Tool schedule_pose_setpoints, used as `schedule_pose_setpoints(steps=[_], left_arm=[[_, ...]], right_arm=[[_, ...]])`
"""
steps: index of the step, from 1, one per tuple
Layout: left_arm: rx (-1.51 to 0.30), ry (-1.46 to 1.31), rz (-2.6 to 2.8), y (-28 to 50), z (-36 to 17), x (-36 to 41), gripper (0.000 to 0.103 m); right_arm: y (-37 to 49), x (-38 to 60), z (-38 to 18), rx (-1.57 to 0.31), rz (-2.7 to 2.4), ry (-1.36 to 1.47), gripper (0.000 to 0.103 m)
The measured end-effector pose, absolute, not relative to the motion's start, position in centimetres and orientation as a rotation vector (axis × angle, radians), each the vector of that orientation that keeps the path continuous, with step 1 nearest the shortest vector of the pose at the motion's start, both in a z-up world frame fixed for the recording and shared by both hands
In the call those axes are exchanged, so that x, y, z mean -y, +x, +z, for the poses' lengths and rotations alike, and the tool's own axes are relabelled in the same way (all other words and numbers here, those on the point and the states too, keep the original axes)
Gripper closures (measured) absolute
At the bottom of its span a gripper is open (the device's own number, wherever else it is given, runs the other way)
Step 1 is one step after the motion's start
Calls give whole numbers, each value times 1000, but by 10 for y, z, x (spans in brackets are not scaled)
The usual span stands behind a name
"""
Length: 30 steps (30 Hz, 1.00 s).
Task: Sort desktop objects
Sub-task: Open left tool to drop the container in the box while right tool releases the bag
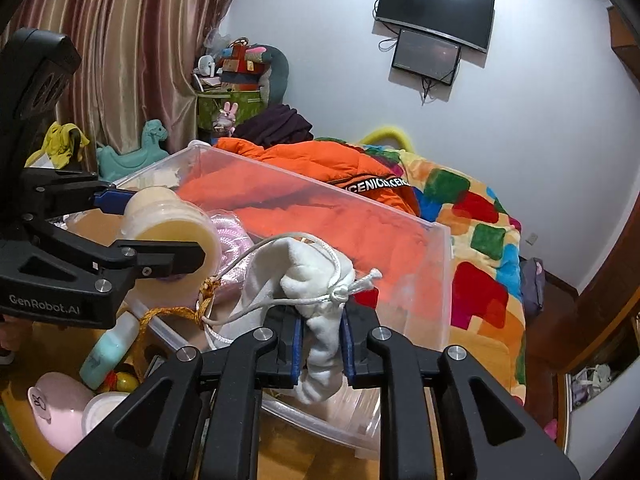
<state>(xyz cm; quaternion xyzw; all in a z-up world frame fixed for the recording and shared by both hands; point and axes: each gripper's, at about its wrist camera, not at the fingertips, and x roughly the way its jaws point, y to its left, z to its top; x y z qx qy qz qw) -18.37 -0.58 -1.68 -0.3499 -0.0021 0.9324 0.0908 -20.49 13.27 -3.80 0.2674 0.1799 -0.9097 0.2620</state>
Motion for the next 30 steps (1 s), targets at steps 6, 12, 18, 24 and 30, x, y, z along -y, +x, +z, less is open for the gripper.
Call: schedule_pose_setpoints(steps=[6,12,18,24,30], left_arm=[[4,-973,2790,-173,-3,8,31],[-11,-948,2797,-160,4,6,28],[19,-960,2790,-143,3,7,19],[47,-967,2795,-120,-3,12,11],[118,-1028,2814,-94,-24,18,11]], right_arm=[[-189,-138,-31,-503,-2454,719,60],[-169,-147,-21,-490,-2461,694,54],[-151,-160,-18,-420,-2465,713,44],[-128,-175,-18,-349,-2477,703,33],[-100,-182,-30,-308,-2492,680,33]])
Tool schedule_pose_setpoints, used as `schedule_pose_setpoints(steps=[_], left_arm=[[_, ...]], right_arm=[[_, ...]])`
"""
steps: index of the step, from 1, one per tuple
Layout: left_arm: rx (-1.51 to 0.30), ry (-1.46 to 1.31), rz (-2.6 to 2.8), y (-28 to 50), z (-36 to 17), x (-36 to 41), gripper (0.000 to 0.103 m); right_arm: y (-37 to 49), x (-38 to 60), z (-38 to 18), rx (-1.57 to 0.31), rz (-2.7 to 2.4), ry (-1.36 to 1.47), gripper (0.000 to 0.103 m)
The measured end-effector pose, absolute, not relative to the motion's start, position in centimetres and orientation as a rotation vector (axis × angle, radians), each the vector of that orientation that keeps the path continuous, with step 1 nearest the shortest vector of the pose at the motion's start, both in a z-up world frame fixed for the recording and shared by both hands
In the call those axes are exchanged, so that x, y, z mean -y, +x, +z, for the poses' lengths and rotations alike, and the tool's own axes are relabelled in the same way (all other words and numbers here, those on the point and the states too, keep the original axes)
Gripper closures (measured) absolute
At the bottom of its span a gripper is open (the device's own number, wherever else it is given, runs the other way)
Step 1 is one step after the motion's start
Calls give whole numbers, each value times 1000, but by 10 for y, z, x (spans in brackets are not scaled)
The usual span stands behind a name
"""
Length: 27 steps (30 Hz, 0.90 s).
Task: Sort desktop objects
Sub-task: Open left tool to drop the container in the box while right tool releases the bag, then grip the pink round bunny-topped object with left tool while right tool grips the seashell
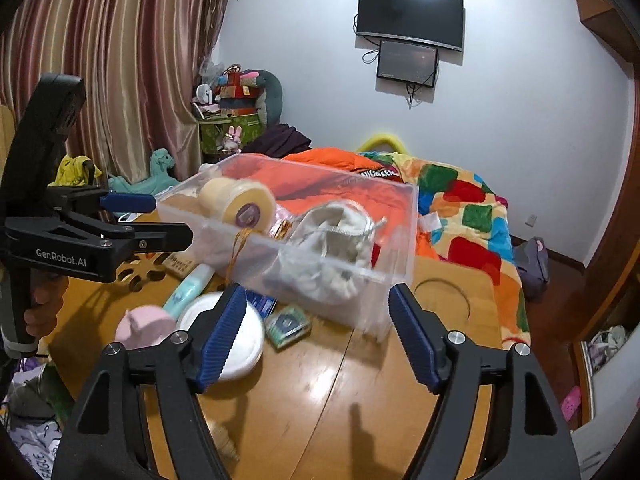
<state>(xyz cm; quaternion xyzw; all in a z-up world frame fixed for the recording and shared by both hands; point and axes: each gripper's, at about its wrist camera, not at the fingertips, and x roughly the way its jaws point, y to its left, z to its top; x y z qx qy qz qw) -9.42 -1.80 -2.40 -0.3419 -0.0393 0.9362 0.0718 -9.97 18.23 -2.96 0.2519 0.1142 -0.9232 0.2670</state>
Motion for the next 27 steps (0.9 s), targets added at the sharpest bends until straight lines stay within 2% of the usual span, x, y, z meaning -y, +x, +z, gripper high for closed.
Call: schedule_pose_setpoints(steps=[10,24,27], left_arm=[[142,-1042,2835,-48,-48,7,11],[171,-1055,2869,-19,-71,-9,10],[164,-1063,2871,-21,-73,-10,10]], right_arm=[[-63,-195,-57,-188,-2494,727,33],[-26,-183,-87,-227,-2424,693,33],[-23,-179,-92,-259,-2414,685,36]])
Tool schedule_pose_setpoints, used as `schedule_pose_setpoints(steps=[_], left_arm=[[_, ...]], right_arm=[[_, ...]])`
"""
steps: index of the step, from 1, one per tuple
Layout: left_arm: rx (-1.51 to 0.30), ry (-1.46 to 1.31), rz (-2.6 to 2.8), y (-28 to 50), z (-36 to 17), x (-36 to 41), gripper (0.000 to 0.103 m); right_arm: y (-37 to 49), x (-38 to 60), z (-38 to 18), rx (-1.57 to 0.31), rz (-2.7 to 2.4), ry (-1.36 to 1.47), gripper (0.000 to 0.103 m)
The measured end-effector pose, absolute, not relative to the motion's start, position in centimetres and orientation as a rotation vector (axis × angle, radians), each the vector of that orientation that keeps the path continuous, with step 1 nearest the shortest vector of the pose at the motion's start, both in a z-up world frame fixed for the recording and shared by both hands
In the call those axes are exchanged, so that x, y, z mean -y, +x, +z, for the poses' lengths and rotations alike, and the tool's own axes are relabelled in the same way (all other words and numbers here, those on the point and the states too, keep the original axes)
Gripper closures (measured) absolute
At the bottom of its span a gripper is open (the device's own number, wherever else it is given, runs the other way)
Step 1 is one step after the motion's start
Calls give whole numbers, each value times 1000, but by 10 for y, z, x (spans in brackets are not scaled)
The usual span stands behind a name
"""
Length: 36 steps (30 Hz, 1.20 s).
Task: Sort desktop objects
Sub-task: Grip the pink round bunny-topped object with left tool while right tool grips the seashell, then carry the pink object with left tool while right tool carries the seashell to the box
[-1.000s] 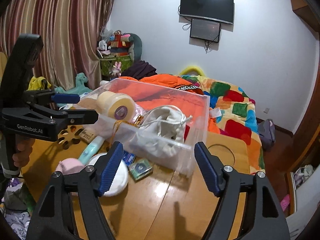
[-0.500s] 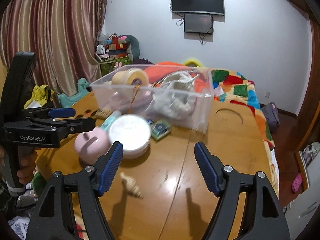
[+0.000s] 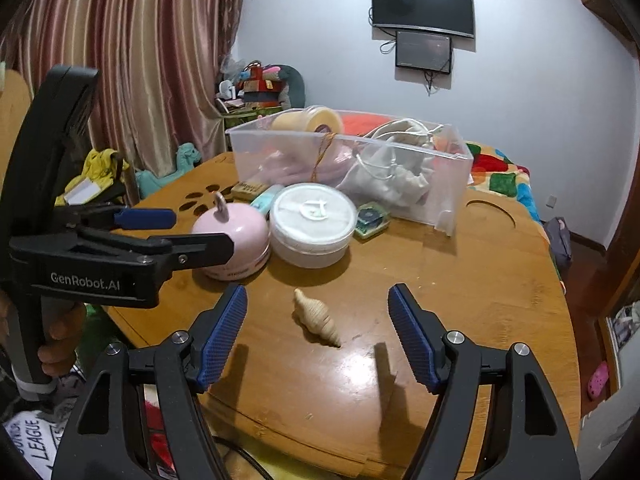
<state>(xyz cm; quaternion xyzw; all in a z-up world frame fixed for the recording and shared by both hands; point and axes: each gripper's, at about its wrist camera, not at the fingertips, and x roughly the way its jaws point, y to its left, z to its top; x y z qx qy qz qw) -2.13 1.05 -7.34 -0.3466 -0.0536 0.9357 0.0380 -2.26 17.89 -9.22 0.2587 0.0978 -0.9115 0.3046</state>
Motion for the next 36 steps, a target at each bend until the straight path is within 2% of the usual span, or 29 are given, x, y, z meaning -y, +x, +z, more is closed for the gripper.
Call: schedule_pose_setpoints(steps=[2,4,7,13,16,22,25,36], left_arm=[[162,-1072,2865,-23,-77,-13,10],[163,-1086,2874,-26,-80,-16,10],[170,-1106,2868,-31,-84,-20,11],[137,-1115,2887,-36,-87,-24,19],[134,-1114,2896,-38,-87,-26,24],[120,-1101,2921,-39,-87,-29,31],[100,-1088,2925,-38,-87,-32,40],[108,-1055,2943,-29,-80,-27,40]], right_arm=[[-23,-177,-94,-266,-2410,683,44],[-25,-175,-97,-264,-2395,702,60],[-31,-176,-102,-252,-2385,740,72],[-33,-177,-105,-244,-2372,751,85],[-35,-178,-108,-238,-2362,766,89],[-38,-183,-108,-194,-2350,785,89],[-41,-184,-107,-173,-2349,797,89],[-43,-186,-98,-143,-2365,804,89]])
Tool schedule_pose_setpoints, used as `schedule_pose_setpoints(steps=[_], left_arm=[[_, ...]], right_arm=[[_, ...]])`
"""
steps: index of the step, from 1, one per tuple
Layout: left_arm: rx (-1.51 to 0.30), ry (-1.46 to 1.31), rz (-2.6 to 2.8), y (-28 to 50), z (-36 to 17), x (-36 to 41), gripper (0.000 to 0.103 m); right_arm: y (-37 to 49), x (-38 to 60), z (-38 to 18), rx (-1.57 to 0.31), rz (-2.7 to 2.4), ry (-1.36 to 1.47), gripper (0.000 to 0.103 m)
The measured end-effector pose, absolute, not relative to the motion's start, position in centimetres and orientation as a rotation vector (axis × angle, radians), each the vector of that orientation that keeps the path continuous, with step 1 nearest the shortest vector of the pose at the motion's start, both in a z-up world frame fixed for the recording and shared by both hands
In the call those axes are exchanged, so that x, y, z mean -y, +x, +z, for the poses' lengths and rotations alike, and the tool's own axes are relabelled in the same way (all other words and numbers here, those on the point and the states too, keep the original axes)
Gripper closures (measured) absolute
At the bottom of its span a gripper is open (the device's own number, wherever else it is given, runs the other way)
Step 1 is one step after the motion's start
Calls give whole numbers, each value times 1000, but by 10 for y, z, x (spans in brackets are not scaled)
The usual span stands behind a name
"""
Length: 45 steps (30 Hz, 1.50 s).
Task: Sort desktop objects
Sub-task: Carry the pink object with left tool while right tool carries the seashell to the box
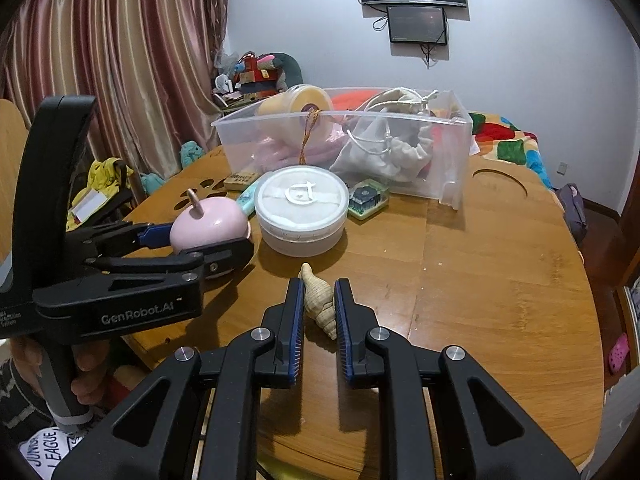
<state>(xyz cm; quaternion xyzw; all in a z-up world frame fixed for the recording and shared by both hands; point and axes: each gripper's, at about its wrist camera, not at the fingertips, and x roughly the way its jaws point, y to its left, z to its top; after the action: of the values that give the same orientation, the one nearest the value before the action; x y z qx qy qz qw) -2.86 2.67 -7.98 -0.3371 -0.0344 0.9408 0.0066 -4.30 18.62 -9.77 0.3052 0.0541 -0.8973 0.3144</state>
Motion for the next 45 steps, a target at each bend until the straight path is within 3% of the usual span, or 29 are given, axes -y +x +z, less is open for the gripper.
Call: schedule_pose_setpoints(steps=[22,45], left_arm=[[207,-841,3022,-29,-6,16,40],[246,-882,3011,-137,16,54,40]], right_arm=[[-59,-185,-32,-172,-2437,685,89],[-161,-174,-1,-149,-2481,670,89]])
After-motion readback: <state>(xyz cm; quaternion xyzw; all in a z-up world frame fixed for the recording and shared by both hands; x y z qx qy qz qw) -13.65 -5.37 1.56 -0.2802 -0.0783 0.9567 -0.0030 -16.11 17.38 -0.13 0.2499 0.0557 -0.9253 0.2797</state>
